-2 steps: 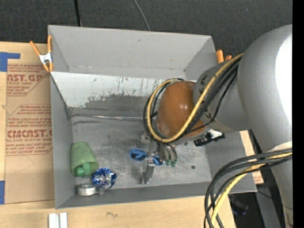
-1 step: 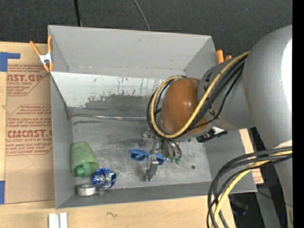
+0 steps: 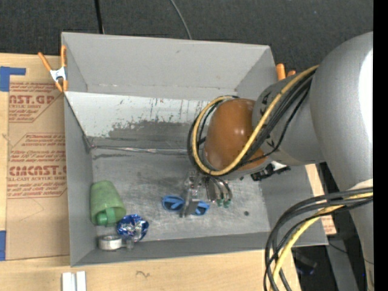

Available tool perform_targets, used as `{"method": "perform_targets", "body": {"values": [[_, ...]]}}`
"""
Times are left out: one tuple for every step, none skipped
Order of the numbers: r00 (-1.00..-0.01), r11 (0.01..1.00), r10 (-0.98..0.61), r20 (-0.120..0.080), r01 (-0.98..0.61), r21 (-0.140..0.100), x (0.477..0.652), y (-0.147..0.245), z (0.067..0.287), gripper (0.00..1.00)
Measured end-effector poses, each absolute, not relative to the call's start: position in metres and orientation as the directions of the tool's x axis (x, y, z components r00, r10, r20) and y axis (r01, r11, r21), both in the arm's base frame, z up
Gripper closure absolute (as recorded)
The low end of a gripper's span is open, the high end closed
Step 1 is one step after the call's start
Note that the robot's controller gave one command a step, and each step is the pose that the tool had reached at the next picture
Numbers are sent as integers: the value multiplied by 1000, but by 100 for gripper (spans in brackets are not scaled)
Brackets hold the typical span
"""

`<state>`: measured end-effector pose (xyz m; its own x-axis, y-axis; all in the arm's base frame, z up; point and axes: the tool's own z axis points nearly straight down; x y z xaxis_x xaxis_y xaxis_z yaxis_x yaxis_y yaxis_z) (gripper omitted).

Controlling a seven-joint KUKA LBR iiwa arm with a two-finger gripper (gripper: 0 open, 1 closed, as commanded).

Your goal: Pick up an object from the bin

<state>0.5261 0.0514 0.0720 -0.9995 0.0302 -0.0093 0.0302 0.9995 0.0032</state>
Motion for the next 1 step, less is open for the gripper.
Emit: {"method": "perform_targets", "body": {"values": [[-1000,1000,-25,-12,-25,0,533,27,276,100]]}}
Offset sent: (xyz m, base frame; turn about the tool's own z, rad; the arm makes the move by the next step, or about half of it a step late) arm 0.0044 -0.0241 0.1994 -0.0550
